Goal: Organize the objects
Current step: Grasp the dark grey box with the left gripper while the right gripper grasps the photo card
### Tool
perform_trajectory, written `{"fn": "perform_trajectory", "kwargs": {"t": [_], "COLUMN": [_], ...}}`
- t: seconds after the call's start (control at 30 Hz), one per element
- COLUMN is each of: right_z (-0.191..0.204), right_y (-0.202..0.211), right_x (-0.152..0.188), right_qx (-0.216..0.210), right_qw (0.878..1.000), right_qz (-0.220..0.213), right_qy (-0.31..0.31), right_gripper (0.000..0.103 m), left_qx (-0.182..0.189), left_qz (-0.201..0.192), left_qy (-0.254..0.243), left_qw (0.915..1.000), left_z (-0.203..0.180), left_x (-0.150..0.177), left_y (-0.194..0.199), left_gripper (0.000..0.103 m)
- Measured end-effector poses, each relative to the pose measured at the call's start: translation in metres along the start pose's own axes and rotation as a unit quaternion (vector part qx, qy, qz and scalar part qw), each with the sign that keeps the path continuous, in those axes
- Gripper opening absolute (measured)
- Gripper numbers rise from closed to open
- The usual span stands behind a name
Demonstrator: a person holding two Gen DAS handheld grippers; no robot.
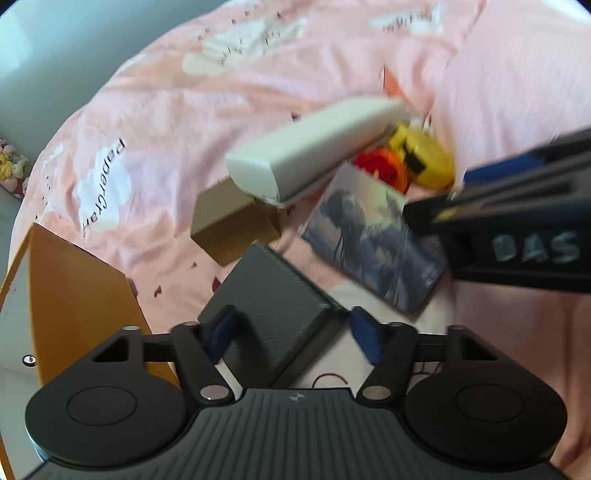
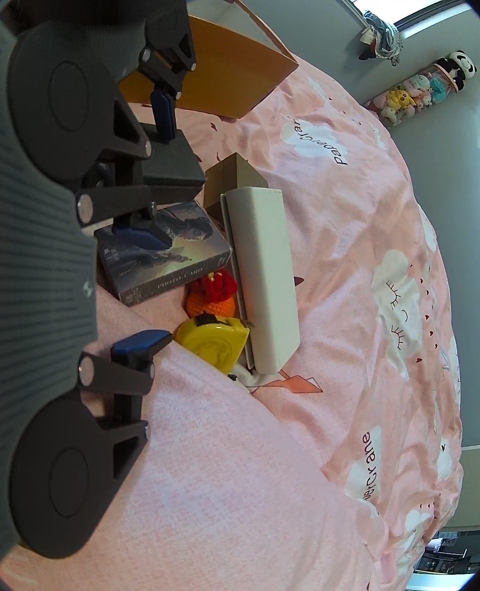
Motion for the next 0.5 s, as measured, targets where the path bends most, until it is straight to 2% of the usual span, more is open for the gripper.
{"fn": "perform_trajectory", "kwargs": {"t": [0.07,0.1,0.13,0.17,0.23,0.33,0.5], "right_z": [0.000,0.000,0.001,0.001,0.003,0.007,0.009], "right_y": [-0.001,-0.001,-0.002,-0.002,-0.006,-0.019,-0.041], "right_x": [0.000,-0.001,-0.002,-0.002,-0.005,-0.009,-0.011], "right_qx": [-0.002,-0.004,-0.008,-0.015,-0.027,-0.038,-0.059], "right_qw": [1.000,1.000,1.000,1.000,1.000,0.999,0.997], "right_qz": [0.000,0.000,0.000,0.001,0.005,0.026,0.055], "right_qy": [-0.001,-0.002,-0.002,-0.002,-0.002,-0.001,0.000], "right_gripper": [0.050,0.050,0.050,0.050,0.049,0.044,0.048], "left_qx": [0.004,0.008,0.017,0.032,0.054,0.069,0.095], "left_qz": [-0.017,-0.026,-0.024,-0.024,-0.028,-0.020,-0.012], "left_qy": [0.004,0.010,0.019,0.037,0.072,0.098,0.117], "left_qw": [0.9998,0.9996,0.9994,0.9985,0.9955,0.9926,0.9885], "left_z": [0.002,0.004,0.008,0.014,0.026,0.037,0.048], "left_x": [-0.001,-0.002,-0.003,-0.004,-0.003,-0.003,-0.002], "left_y": [0.011,0.016,0.019,0.021,0.025,0.025,0.025], "left_gripper": [0.056,0.045,0.011,0.007,0.007,0.007,0.007]}}
Point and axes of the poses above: each gripper's, at about its wrist camera, not at the fingertips, and y roughly against the way its jaws point, z to its left, x to its underside, the point moved 1 cm from there along -y, roughly the way its jaws point, and after that the axes turned 15 degrees about x, right-handed, at the moved point
